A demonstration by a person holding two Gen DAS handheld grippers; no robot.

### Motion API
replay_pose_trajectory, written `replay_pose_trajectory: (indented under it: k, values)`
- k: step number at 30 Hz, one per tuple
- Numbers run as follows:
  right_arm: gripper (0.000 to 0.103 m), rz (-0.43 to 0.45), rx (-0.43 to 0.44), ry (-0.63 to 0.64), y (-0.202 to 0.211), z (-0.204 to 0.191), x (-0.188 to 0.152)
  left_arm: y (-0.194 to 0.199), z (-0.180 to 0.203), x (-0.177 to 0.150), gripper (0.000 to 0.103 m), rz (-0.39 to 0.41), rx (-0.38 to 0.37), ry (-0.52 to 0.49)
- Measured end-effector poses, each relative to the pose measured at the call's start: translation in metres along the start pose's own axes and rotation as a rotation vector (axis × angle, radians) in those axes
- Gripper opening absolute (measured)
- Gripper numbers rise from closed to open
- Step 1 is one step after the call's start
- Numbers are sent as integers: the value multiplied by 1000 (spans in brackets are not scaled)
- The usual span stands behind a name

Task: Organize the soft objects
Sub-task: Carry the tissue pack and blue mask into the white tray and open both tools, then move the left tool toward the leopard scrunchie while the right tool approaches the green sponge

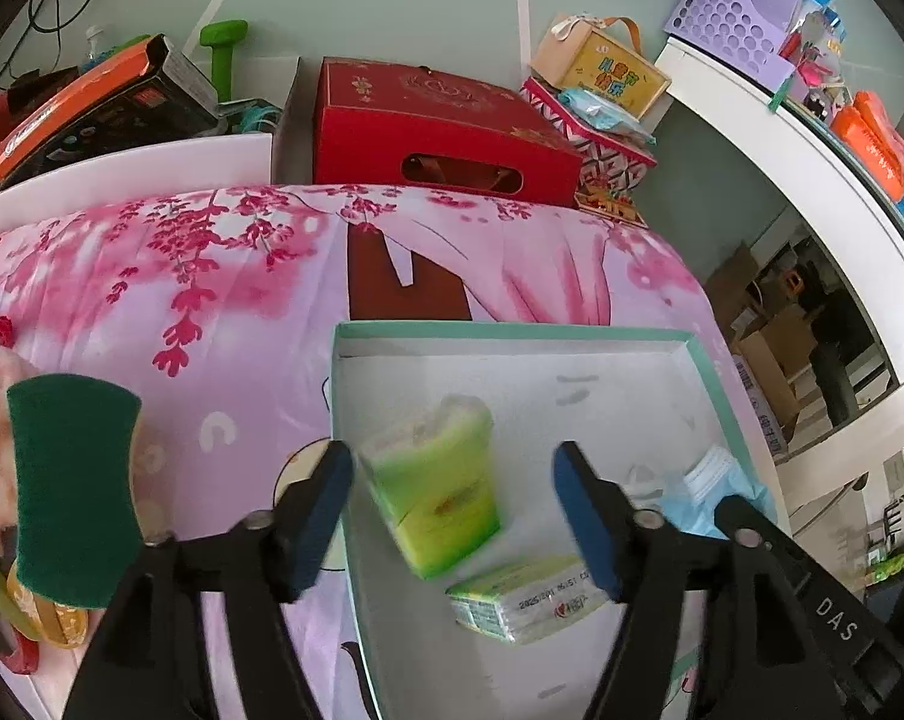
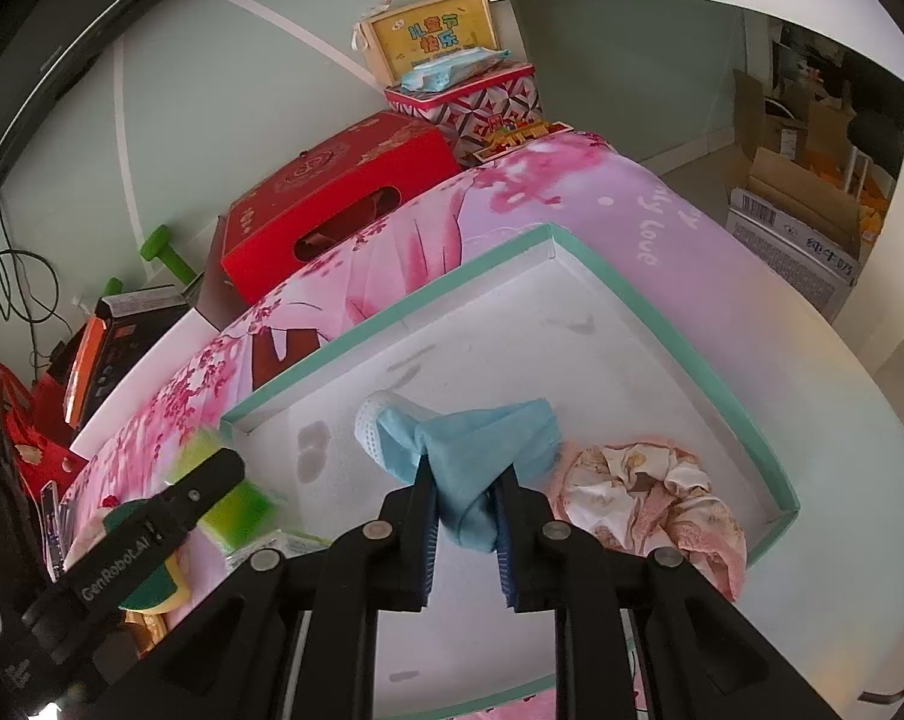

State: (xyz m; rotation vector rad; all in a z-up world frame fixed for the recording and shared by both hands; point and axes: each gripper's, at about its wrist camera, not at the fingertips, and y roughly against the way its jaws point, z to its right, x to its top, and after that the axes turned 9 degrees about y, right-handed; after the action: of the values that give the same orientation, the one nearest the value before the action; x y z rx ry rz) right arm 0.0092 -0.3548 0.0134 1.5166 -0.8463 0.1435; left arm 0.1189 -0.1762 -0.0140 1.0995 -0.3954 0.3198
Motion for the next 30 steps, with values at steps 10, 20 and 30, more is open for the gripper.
replay_pose_trajectory:
  k: [10, 20, 30]
  values:
    - [66, 4, -5, 21, 1, -4, 0, 11, -11, 1, 86, 9, 74, 22]
    - [90, -17, -33, 24, -3, -1, -1, 15, -20, -3, 99, 35, 210, -4]
    - [103, -26, -54, 31, -5, 1, -3, 22, -33, -7, 102, 52, 311, 4]
